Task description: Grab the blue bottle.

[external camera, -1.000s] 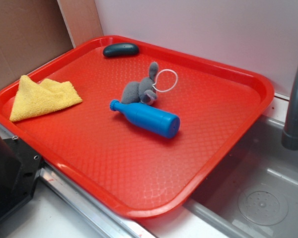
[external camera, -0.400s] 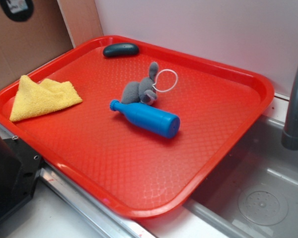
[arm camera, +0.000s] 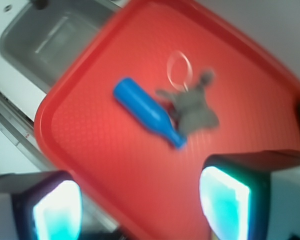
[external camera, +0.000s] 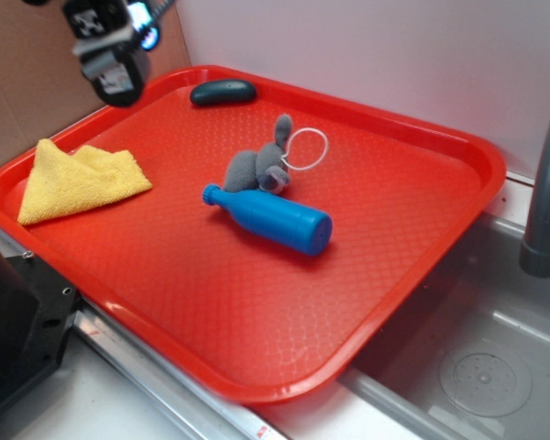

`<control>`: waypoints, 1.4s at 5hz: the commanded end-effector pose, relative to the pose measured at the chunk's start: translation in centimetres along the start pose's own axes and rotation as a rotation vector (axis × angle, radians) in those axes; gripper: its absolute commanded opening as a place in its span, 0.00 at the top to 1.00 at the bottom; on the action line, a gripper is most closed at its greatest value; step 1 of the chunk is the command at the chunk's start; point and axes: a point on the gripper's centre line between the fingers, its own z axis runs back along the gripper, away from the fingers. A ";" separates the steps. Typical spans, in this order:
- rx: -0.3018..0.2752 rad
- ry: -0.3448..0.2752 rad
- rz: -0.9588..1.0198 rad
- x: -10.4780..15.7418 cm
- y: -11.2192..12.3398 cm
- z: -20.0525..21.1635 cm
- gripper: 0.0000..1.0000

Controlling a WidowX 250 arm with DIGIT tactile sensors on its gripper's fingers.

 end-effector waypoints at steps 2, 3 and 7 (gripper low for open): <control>0.043 0.000 -0.356 3.3 1.1 -7.1 0.00; -0.018 -0.017 -0.437 3.2 1.1 -9.7 0.00; -0.036 0.062 -0.597 2.6 -0.2 -14.4 1.00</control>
